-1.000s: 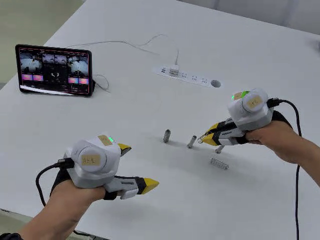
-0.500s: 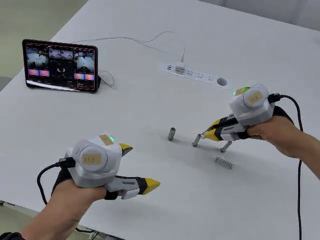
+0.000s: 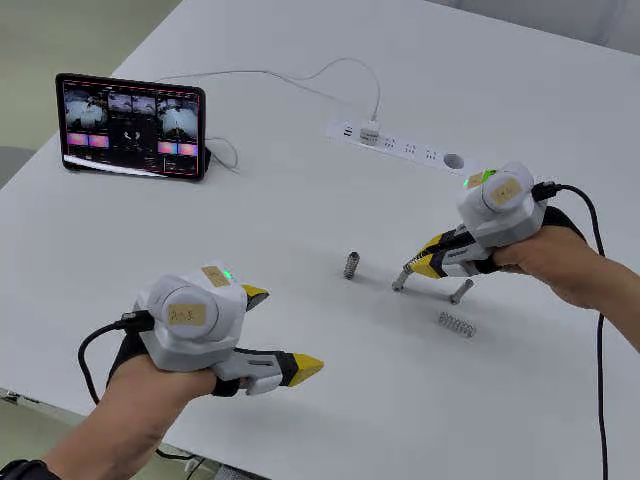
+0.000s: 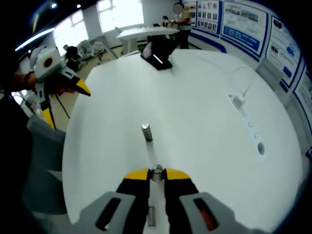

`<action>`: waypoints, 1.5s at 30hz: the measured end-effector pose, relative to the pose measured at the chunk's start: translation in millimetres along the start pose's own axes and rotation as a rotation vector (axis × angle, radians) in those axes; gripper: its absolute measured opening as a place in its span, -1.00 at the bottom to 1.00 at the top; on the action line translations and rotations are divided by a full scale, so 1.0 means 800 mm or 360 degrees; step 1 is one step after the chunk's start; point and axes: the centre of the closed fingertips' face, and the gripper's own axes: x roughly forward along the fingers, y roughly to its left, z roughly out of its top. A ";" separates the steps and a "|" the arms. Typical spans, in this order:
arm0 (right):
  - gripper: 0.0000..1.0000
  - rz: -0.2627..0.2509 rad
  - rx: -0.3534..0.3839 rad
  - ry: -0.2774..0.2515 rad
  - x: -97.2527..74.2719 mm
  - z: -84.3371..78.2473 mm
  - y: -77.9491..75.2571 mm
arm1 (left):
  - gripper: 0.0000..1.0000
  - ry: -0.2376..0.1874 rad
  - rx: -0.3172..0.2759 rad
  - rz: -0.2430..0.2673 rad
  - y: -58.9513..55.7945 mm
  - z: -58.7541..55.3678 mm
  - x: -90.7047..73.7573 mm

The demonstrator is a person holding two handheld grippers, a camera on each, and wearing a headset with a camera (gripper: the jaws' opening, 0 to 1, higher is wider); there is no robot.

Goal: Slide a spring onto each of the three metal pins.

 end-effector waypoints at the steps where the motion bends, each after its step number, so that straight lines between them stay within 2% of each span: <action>1: -0.75 0.0002 0.0001 0.0003 0.002 0.000 -0.001 | 0.40 0.0001 0.0000 0.0000 0.000 0.000 0.000; 8: -0.75 0.0015 0.0001 0.0017 0.007 0.000 0.000 | 0.40 0.0000 -0.0004 0.0004 0.001 0.000 -0.001; 19: -0.75 0.0034 -0.0063 0.0064 0.020 -0.003 0.001 | 0.39 -0.0002 -0.0005 0.0017 0.005 0.000 -0.003; 34: -0.75 0.0055 -0.0137 0.0128 0.041 -0.015 0.002 | 0.40 0.0002 -0.0010 0.0030 0.007 0.000 -0.007; 45: -0.75 0.0074 -0.0145 0.0150 0.053 -0.022 0.003 | 0.42 -0.0006 -0.0012 0.0038 0.008 0.003 -0.010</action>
